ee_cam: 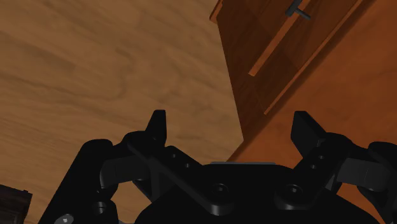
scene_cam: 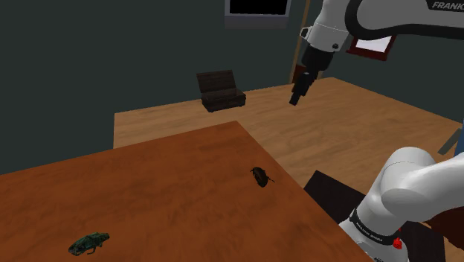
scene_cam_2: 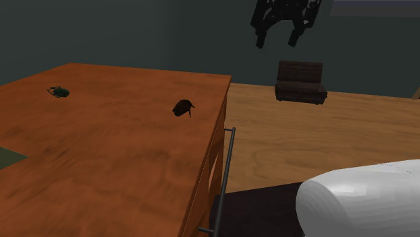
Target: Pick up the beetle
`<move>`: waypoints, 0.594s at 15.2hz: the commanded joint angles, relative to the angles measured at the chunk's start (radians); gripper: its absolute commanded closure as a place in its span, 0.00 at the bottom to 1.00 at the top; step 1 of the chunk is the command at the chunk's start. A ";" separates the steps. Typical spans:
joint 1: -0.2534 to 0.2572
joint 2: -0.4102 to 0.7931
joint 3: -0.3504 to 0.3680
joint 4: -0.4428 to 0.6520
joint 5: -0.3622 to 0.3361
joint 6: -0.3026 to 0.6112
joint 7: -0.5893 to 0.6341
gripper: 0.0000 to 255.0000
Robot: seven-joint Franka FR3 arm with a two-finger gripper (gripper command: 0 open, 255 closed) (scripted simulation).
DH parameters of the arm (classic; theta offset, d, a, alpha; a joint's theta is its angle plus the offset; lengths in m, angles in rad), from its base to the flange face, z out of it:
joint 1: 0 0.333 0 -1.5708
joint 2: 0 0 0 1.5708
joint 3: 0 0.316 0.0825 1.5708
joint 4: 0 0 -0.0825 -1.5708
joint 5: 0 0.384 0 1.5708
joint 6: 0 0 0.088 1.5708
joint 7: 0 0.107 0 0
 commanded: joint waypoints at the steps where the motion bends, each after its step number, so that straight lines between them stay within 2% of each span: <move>1: 0.000 0.000 0.000 0.000 0.000 0.000 0.000 0.00; 9: 0.076 0.022 0.167 -0.053 0.080 0.040 0.128 0.00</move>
